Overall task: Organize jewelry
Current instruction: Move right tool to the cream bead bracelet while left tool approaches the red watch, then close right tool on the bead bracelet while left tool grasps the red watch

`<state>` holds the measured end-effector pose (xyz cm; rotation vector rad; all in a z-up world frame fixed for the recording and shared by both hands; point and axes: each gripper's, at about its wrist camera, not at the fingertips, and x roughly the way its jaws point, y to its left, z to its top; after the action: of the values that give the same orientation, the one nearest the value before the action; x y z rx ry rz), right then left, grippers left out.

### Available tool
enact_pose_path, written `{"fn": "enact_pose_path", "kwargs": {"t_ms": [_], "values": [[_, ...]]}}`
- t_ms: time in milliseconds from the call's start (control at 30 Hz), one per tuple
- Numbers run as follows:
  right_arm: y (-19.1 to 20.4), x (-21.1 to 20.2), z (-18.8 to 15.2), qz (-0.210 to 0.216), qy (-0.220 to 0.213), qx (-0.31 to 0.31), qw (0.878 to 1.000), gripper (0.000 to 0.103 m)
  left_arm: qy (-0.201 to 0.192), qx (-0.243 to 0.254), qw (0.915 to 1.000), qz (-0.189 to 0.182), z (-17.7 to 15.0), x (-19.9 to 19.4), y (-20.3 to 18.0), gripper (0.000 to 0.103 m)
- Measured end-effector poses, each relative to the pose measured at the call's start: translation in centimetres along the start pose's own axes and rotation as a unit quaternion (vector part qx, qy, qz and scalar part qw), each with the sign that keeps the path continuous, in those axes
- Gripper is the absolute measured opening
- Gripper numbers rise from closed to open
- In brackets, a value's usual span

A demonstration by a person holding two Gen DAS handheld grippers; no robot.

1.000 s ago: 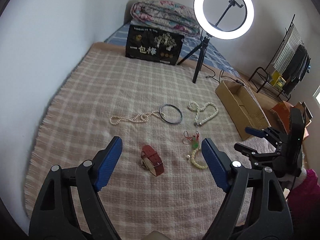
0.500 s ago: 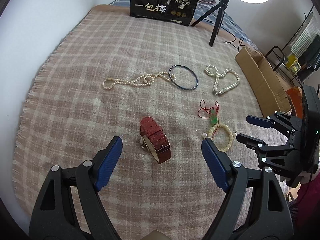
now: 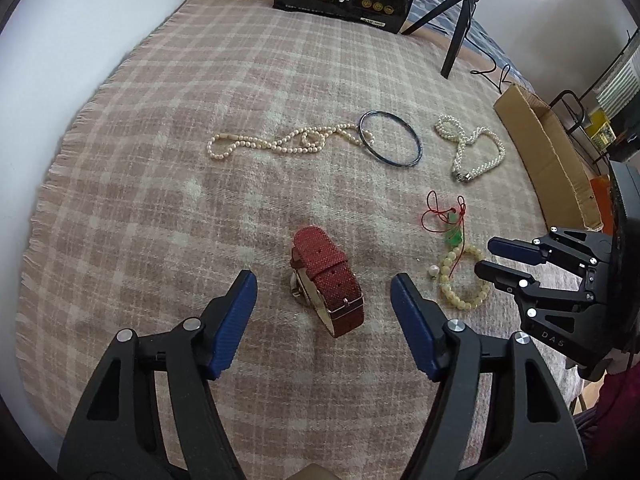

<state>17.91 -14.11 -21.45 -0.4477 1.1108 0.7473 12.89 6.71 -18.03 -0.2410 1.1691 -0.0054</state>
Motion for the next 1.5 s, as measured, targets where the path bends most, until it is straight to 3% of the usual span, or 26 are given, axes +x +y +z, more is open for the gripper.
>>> {"fn": "enact_pose_path", "kwargs": {"t_ms": [333,467,633,1133,1500], "values": [[-0.2,1.6,-0.2,-0.006,0.018,-0.004,1.0,0.017,0.02,0.003,0.9998,-0.003,0.1,1.3,-0.5,0.05],[0.1,1.8,-0.1,-0.011,0.017,-0.014,1.0,0.008,0.029,0.006,0.9996,0.001,0.0,1.8,-0.4,0.036],[0.5,1.6,-0.2,-0.02,0.014,-0.024,0.999,0.006,0.031,0.01,0.9995,0.002,-0.1,1.9,-0.4,0.02],[1.5,-2.4,-0.7,-0.027,-0.027,-0.024,0.999,0.006,-0.006,0.01,0.9999,0.009,-0.6,-0.8,0.5,0.018],[1.6,-6.7,-1.1,-0.031,-0.074,-0.014,0.997,0.006,-0.044,0.023,0.9988,-0.002,-0.2,-3.0,-1.4,0.018]]}}
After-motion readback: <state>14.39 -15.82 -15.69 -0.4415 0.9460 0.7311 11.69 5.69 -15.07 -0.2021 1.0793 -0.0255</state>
